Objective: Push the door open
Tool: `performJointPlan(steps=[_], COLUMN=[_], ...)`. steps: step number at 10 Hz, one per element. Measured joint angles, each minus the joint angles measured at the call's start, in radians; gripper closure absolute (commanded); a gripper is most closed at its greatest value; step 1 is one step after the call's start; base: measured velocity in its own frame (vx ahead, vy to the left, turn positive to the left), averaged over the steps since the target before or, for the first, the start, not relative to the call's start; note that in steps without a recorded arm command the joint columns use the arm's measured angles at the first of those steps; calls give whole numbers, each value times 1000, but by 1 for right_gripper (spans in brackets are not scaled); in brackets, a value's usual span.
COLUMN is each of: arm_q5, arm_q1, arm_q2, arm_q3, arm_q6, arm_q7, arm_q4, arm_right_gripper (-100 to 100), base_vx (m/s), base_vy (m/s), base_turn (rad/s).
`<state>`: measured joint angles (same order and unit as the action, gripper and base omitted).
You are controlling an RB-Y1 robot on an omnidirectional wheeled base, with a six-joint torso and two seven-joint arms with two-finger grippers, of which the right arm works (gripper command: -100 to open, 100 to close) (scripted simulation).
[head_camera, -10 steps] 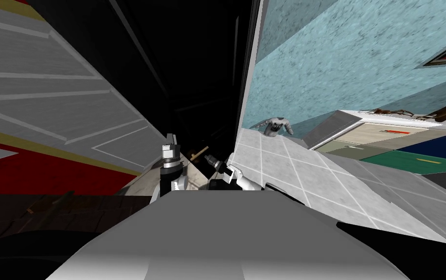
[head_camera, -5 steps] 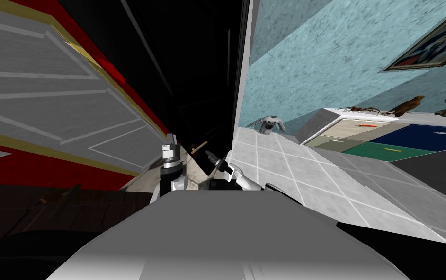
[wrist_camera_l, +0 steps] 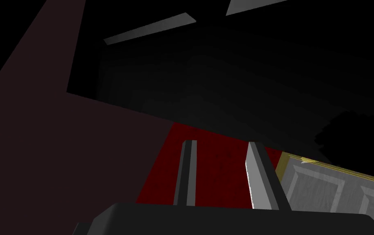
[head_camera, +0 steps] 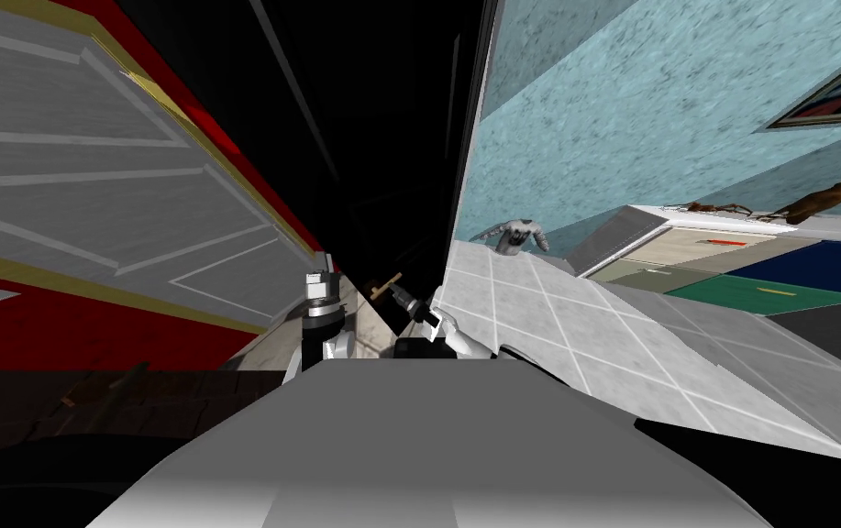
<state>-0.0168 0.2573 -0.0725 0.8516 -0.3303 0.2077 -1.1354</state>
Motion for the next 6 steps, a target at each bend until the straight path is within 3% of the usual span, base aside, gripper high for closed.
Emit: performJointPlan(steps=[2, 3, 6], arm_q5=[2, 2, 2], arm_q1=[2, 2, 2], arm_q2=[12, 13, 12], arm_q3=[-8, -8, -8], arm_q6=[-1, -2, -3], arm_q7=[-5, -5, -5], arm_q4=[10, 10, 9], arm_right_gripper=[-100, 100, 100], base_vx=[74, -5, -15], base_vy=[116, -10, -23], base_turn=[10, -1, 2])
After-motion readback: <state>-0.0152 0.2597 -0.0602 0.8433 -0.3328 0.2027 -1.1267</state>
